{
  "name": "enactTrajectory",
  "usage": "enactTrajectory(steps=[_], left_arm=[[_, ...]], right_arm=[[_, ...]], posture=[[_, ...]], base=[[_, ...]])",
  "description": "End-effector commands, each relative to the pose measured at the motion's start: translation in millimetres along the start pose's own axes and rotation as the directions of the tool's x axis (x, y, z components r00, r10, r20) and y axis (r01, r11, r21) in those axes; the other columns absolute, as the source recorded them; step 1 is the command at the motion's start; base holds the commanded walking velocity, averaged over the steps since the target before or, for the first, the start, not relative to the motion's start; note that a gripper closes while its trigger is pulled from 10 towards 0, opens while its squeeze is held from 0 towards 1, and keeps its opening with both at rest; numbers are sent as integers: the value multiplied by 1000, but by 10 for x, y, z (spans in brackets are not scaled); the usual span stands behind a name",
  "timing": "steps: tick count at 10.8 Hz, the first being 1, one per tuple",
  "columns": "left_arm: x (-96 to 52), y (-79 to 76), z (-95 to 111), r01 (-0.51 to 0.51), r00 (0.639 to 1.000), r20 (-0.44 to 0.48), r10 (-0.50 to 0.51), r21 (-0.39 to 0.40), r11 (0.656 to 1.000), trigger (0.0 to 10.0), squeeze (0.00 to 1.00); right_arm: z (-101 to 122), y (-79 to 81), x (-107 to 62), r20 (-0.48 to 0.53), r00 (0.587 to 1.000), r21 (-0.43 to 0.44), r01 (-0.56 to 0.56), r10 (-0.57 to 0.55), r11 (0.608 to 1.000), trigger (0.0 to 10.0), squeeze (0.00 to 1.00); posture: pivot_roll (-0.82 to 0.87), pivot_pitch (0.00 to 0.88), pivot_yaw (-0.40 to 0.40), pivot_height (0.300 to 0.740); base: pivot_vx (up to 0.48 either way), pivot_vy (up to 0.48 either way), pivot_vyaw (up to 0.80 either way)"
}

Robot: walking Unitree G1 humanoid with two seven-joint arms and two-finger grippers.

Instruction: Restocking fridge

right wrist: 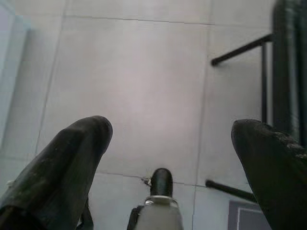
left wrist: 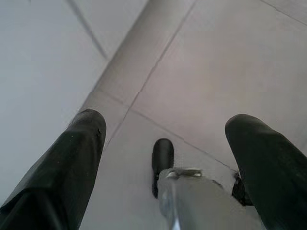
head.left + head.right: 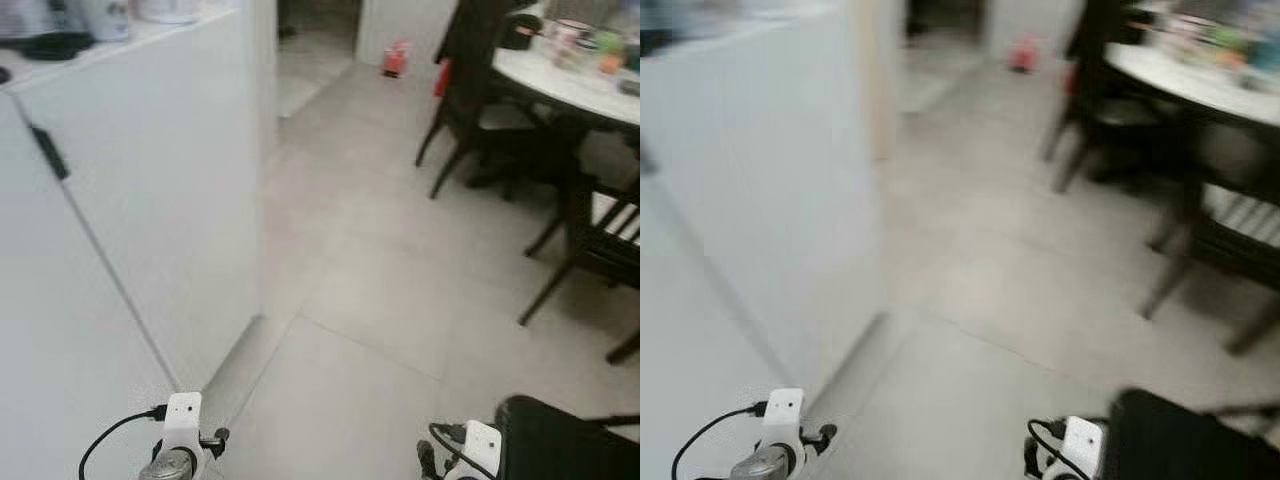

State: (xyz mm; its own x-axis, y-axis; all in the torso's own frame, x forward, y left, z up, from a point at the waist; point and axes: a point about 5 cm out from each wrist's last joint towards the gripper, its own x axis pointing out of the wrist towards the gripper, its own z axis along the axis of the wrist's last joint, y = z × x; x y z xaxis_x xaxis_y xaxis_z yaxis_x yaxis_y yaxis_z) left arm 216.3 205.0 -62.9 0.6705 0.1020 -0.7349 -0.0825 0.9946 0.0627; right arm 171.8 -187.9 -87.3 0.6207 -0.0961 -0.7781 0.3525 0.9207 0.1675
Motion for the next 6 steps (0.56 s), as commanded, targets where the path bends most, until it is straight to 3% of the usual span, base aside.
enactTrajectory(steps=[1, 6], left_arm=[[-2, -37, -27, 10, 1000, -12, -10, 12, 1000, 10000, 0], [-2, -10, -22, 12, 1000, -15, -11, 34, 999, 10000, 0]], right_arm=[[-16, -44, -11, 1, 1000, 1, 6, -6, 1000, 10000, 0], [-62, -14, -19, -15, 1000, -11, -18, 18, 1000, 10000, 0]], posture=[[83, 0, -106, 740], [100, 0, -100, 740]], base=[[0, 0, 800], [0, 0, 745]])
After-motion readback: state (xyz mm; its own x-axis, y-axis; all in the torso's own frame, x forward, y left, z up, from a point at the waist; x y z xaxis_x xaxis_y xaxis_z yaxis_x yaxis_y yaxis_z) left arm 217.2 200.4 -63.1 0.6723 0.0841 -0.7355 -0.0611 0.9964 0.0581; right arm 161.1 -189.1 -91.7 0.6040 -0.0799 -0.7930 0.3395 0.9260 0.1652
